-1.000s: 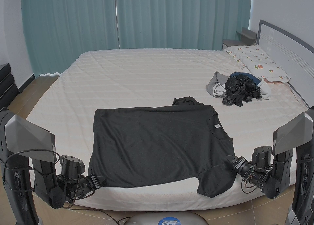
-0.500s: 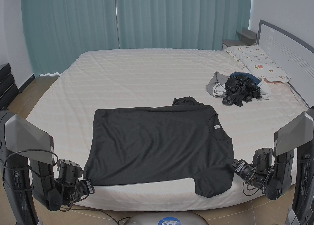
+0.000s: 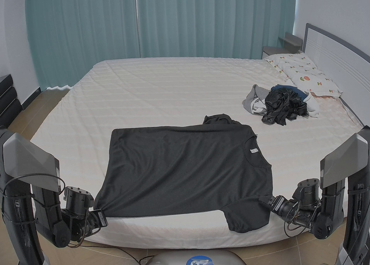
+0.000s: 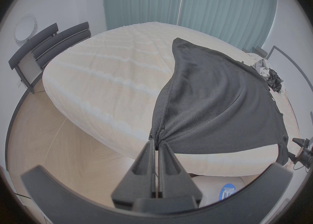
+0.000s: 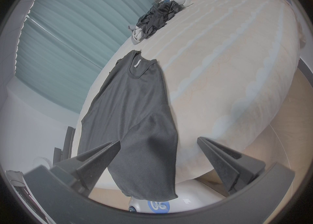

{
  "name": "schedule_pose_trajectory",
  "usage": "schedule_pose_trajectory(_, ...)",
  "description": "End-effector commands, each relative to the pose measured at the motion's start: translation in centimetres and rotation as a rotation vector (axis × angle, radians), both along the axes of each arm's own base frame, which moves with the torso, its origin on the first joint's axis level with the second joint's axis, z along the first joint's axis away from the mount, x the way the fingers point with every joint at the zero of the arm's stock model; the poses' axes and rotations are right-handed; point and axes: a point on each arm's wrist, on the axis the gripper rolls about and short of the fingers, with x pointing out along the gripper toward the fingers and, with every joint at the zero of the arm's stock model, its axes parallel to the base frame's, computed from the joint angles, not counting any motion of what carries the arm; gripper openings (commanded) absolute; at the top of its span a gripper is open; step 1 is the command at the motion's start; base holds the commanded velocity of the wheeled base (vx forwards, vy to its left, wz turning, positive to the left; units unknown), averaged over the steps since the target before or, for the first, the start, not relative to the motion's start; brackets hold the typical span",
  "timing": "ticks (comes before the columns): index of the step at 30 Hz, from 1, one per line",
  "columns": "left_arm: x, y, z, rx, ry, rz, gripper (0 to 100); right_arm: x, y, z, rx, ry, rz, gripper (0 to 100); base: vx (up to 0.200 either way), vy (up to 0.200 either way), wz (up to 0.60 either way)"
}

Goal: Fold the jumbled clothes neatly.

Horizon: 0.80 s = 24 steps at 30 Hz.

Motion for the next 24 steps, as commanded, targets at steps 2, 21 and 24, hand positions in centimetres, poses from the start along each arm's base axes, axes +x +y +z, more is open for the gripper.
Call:
schedule_pose_trajectory(2, 0.1, 0.0, 0.0, -0.002, -0.002, 0.002, 0, 0.1, 0.8, -0.5, 0.0, 0.001, 0.03, 100, 0.0, 0.0, 0.0)
schedule_pose_trajectory(21, 2.1, 0.0, -0.1, -0.038, -0.067, 0.05, 0, 7.7, 0.5, 2.2, 0.0, -0.176, -0.032, 0, 0.0, 0.0, 0.0)
schedule_pose_trajectory(24, 2.2, 0.0, -0.2, -0.037, -0.064, 0.05, 0, 8.6, 0.7, 1.7, -0.004, -0.166, -0.029, 0, 0.0, 0.0, 0.0)
